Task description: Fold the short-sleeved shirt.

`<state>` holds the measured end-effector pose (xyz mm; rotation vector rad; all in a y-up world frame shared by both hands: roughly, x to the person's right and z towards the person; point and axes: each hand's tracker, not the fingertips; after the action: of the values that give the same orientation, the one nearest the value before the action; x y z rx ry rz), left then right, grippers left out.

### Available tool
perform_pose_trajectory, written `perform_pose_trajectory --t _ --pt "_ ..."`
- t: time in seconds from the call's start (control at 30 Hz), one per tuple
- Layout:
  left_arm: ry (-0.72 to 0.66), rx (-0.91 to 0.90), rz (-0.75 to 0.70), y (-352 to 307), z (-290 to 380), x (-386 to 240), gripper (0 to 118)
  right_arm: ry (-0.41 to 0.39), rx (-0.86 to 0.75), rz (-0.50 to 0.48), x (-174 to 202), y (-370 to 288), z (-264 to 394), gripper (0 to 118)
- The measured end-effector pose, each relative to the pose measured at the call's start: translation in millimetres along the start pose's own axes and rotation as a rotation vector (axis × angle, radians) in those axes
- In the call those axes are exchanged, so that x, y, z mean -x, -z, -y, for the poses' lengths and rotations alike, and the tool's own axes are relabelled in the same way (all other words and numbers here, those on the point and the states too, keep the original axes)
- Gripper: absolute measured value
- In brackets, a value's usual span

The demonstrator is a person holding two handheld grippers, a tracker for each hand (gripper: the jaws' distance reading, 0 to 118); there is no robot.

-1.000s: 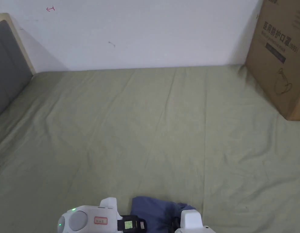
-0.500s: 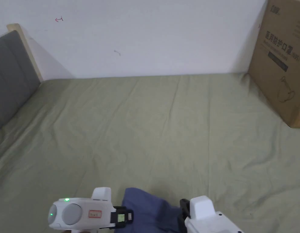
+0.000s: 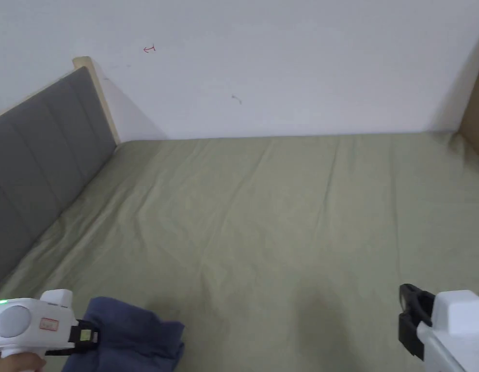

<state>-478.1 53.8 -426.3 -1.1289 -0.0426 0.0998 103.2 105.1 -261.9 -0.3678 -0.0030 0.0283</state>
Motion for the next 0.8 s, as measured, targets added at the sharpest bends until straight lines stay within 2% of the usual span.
perform_pose_trajectory --t 0.17,0.27,0.47,0.53,0.6,0.63,0.7,0.73,0.8 --pt "-0.048 0.043 -0.051 16.3 -10.1 34.8 19 0.011 -0.005 0.0 4.4 16.1 -6.8 0" --pt "-0.052 0.07 -0.066 28.5 -11.3 36.1 19 -0.02 0.014 0.01 8.8 25.5 -6.2 0" --pt "-0.032 0.089 -0.101 37.0 -6.3 24.5 22 -0.012 0.03 0.01 9.1 31.2 -4.8 0" --pt "-0.05 0.071 -0.104 29.3 -5.4 20.2 37 -0.008 0.023 0.011 6.7 26.9 -7.9 0" --pt "-0.07 0.046 -0.122 19.0 -6.3 16.9 41 0.009 0.005 0.009 2.2 20.5 -12.9 0" --pt "-0.073 0.026 -0.126 9.8 -6.0 11.7 64 0.013 -0.005 0.012 -0.4 16.2 -16.5 0" --pt "-0.064 -0.052 -0.132 -12.0 -6.1 -2.9 93 0.015 -0.031 0.012 -5.3 4.1 -25.7 0" --pt "-0.045 -0.101 -0.136 -24.5 -7.8 -8.8 101 0.014 -0.045 0.01 -9.0 -1.8 -30.3 0" --pt "-0.031 -0.198 -0.146 -53.7 -9.9 -29.3 100 0.014 -0.073 0.012 -18.0 -13.3 -39.5 0"
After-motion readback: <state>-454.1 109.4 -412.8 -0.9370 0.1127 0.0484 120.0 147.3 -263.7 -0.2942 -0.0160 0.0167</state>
